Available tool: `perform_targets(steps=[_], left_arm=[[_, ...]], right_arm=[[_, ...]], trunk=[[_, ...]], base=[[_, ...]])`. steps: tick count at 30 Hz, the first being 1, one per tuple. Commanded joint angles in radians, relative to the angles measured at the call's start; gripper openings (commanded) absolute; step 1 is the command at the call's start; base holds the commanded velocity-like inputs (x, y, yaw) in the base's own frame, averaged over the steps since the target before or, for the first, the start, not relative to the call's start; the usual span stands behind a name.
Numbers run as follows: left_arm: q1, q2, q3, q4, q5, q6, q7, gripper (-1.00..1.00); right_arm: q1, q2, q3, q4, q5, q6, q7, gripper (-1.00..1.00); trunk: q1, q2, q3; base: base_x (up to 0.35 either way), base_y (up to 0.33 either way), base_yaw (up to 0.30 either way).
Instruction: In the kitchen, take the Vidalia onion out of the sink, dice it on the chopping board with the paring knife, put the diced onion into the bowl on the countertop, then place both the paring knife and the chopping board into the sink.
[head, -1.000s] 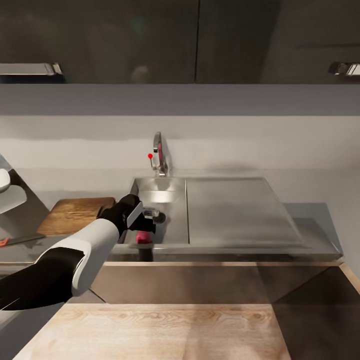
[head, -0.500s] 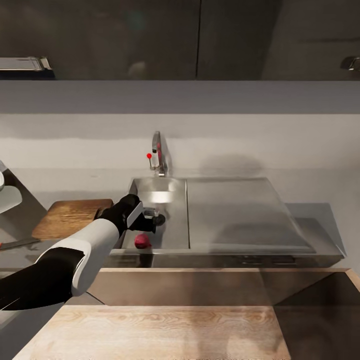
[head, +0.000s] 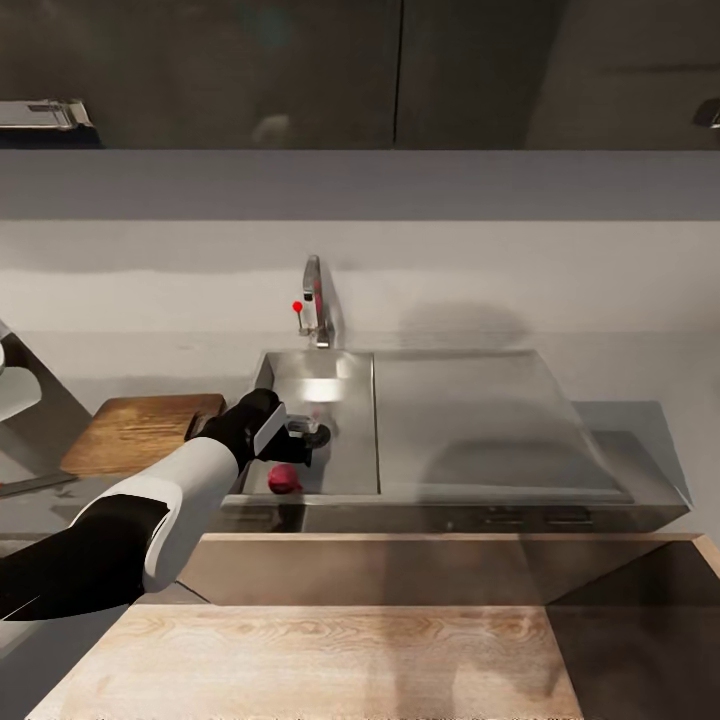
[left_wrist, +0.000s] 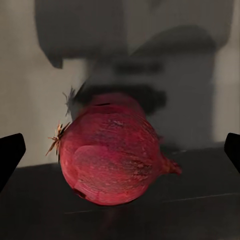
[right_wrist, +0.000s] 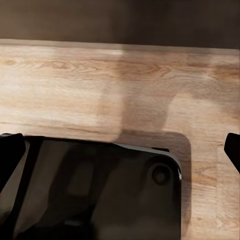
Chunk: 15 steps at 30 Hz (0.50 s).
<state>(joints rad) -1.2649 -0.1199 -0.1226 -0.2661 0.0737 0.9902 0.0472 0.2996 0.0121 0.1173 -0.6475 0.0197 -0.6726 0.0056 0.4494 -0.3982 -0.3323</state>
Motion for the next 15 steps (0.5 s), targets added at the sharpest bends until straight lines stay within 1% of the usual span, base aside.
perform_targets(steps=[1,8,12,15], left_arm=[[-0.001,0.000,-0.006,-0.001,0.008,0.004,0.005,1.00],[0.000,0.000,-0.006,-0.001,0.008,0.004,0.005,1.00],[0.001,0.000,-0.006,-0.001,0.008,0.004,0.005,1.00],[0.001,0.000,-0.006,-0.001,0.008,0.004,0.005,1.00]], right_arm=[[0.001,0.000,-0.001,-0.001,0.002,-0.001,0.001,1.00],[0.001,0.000,-0.001,-0.001,0.002,-0.001,0.001,1.00],[0.001,0.000,-0.001,-0.001,0.002,-0.001,0.001,1.00],[0.001,0.000,-0.001,-0.001,0.002,-0.001,0.001,1.00]], trunk=[[0.001,-0.002,-0.003],[0.001,-0.002,-0.011],[0.001,-0.002,-0.015],[0.001,-0.002,-0.019]], base=[[0.000,0.000,0.000],[-0.007,0.001,0.000],[-0.158,0.090,0.000],[-0.090,0.054,0.000]])
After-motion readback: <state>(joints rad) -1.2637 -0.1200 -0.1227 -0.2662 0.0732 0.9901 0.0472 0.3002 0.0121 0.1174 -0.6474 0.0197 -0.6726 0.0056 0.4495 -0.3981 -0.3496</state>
